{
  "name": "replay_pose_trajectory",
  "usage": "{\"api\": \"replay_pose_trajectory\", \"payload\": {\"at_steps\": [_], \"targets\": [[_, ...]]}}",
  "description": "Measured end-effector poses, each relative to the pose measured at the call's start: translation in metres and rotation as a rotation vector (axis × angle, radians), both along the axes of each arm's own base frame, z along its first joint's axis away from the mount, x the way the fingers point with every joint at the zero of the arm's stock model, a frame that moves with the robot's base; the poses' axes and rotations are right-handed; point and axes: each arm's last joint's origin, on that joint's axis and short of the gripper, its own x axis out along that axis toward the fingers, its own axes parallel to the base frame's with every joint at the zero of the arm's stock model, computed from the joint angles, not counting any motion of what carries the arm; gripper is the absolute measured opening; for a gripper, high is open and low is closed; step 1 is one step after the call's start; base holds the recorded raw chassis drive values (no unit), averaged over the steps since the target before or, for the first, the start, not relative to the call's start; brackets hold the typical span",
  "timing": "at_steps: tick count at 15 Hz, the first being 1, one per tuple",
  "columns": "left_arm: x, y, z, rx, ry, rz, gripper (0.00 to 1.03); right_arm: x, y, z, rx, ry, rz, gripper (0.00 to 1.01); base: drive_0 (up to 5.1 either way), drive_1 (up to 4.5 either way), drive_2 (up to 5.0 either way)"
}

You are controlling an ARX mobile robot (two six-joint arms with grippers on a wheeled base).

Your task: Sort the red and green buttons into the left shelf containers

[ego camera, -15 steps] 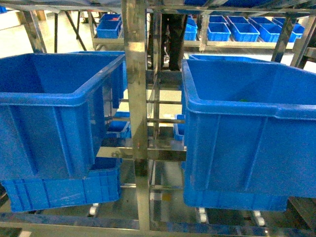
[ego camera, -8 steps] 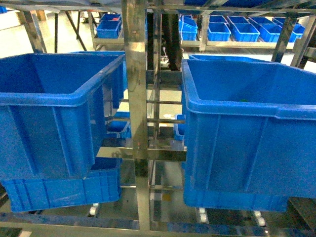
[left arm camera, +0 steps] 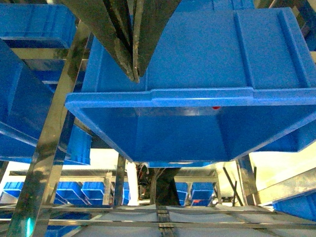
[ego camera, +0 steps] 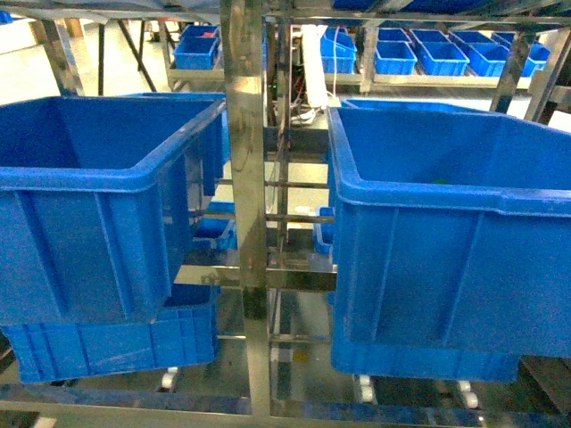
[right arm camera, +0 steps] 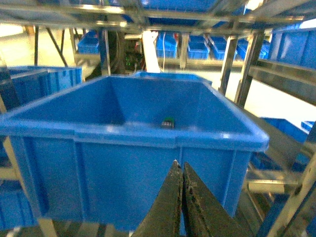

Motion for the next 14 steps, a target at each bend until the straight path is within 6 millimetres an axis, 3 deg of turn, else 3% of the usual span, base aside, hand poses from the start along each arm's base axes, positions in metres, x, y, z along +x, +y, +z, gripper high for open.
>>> {"api": "replay_pose_trajectory", "payload": {"at_steps": [6,14], "targets": [[-0.012,0.000,-0.011,0.000,-0.014,-0.001,0.02,-0.013,0.000,0.002,0.000,-0.008,0.000,0.02,0.0,0.00,0.0],[-0.021,0.000,-0.011,0.000,-0.024,0.000,0.02,-0.021,0.000,0.002,0.000,-0.008,0.000,0.02,0.0,0.00,0.0]]}}
